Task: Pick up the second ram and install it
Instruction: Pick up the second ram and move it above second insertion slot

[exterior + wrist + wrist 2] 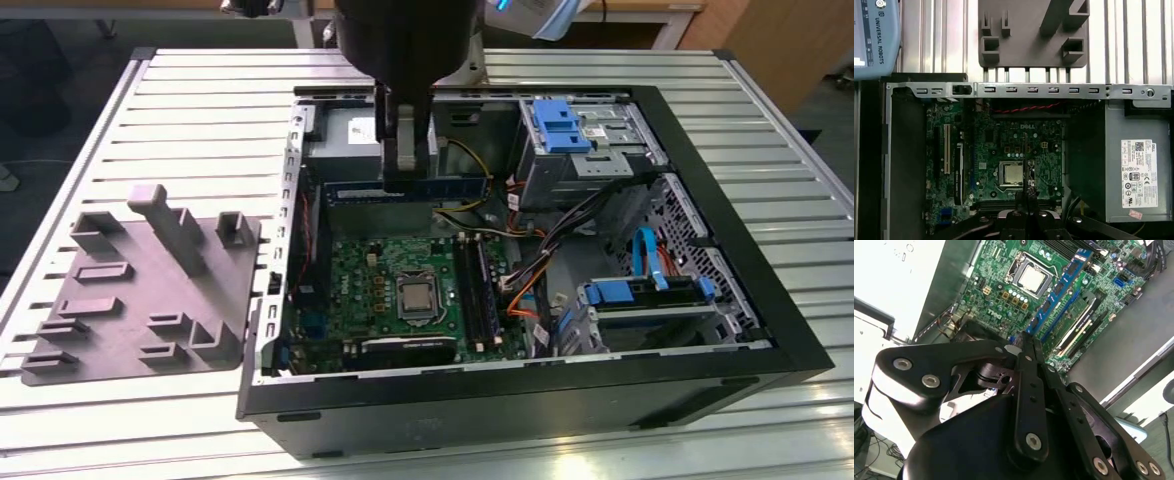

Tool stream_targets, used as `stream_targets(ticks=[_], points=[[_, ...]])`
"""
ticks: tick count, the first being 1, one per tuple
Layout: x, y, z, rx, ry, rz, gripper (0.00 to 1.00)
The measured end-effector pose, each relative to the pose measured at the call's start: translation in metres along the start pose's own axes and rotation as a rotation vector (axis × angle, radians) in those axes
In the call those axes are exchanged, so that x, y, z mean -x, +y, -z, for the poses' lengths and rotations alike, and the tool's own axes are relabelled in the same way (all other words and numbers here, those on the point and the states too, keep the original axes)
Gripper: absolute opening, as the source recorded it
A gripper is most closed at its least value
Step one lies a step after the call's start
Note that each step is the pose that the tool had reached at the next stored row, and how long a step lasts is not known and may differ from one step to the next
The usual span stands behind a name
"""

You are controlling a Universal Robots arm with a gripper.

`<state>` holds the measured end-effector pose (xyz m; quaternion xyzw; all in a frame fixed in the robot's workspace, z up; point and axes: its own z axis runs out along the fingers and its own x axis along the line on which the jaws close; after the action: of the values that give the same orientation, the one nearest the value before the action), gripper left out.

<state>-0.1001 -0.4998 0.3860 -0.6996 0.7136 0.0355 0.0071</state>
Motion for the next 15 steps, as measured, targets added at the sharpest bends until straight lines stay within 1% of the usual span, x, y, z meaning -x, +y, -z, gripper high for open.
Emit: stream_targets(ticks=[6,15], points=[[0.0006,-0.0037,-0.0061,0.0019,-0.0002,0.000,0.12],[0.0027,-0.0111,-0.0148,0.0057,0.0000,0.000,0.12]])
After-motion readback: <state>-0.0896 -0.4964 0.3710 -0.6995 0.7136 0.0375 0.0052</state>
